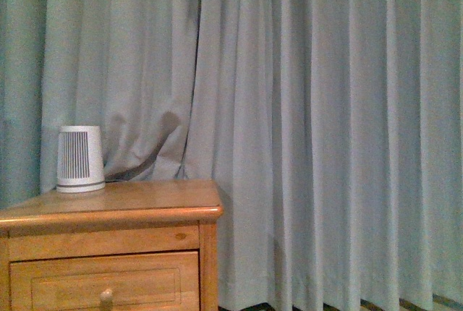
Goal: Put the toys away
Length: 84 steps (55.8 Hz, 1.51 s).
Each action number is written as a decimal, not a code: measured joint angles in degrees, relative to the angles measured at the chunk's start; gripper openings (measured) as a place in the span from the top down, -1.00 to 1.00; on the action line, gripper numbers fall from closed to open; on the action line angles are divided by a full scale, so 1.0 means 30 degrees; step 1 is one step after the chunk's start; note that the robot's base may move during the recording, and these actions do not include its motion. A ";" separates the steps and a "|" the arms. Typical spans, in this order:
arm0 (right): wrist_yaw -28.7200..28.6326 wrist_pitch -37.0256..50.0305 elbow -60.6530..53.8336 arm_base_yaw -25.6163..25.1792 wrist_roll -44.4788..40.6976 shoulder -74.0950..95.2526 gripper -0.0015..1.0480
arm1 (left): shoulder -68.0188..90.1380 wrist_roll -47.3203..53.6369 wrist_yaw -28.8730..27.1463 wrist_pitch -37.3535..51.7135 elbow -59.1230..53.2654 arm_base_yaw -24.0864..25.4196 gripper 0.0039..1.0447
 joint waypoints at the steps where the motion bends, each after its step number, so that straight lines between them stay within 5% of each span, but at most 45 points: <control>1: -0.0007 0.0000 0.0000 0.0000 0.0000 0.0015 0.87 | 0.0007 0.0000 0.0007 0.0000 0.0000 0.0000 -0.88; 84: 0.0015 0.0000 0.0000 0.0029 -0.0007 0.0015 0.87 | -0.0022 -0.0007 -0.0007 0.0000 0.0000 0.0022 -0.88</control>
